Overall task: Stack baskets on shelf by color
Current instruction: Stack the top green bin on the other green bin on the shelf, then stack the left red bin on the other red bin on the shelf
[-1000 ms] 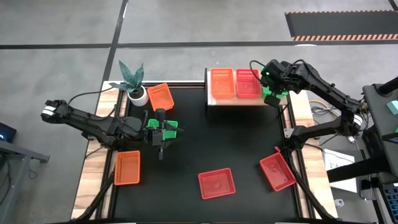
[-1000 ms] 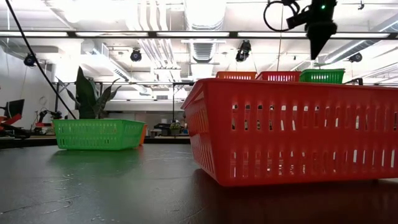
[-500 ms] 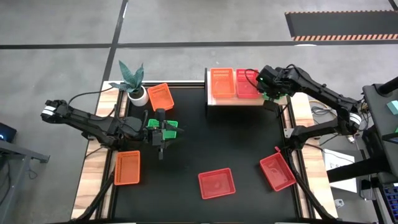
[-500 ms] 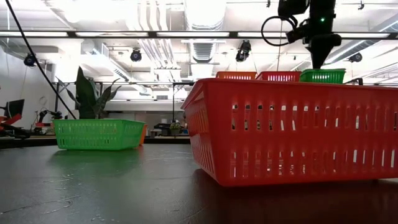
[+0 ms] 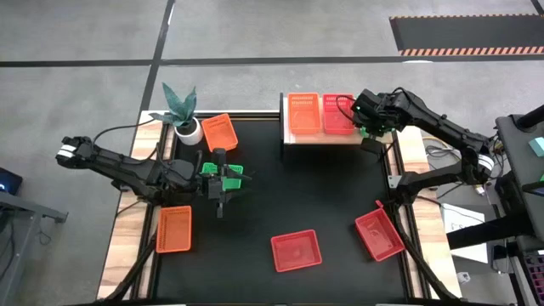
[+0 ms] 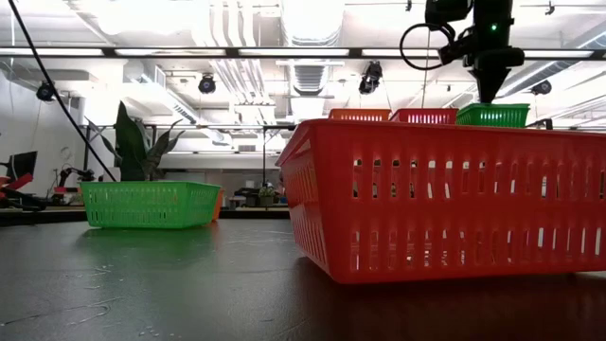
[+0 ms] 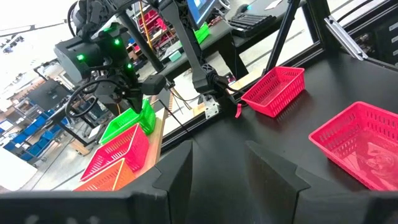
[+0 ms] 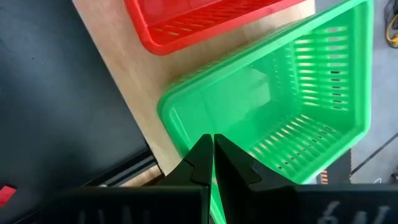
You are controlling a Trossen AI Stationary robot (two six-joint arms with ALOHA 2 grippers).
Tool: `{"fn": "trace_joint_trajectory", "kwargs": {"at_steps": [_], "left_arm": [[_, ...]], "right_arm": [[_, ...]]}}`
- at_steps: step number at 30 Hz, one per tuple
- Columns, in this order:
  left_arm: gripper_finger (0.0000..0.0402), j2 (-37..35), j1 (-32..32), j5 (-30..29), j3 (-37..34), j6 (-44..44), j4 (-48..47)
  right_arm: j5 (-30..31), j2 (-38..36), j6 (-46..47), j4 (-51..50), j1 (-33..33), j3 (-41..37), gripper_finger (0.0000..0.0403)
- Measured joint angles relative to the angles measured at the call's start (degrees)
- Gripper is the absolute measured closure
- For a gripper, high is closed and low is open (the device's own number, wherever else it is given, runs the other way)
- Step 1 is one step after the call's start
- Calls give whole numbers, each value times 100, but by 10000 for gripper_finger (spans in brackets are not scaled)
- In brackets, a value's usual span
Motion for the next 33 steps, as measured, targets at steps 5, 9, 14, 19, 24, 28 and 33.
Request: {"fn": "trace_joint_trajectory", "kwargs": {"at_steps": [5,9,14,19,24,28,33], "left_arm": [[272,0,0,0,0,-1,0],[272,0,0,0,0,-40,7],[272,0,4,0,0,-195,23],[272,282,-7,23,-1,-459,445],[272,865,-73,52,35,-473,1022],[272,1374,-139,59,38,-898,1094],[272,1950,-173,473,229,-1589,1076]], "right_arm": [[-4,-29,202,11,1,423,394],[-678,-227,522,68,92,678,394],[-1735,-786,881,601,578,450,394],[-1816,-1374,1213,1336,1550,-75,394],[-1668,-1825,1471,2213,2568,-731,394],[-1473,-2118,1303,3254,3234,-1489,394],[-1472,-2414,726,5044,3672,-2609,394]]}}
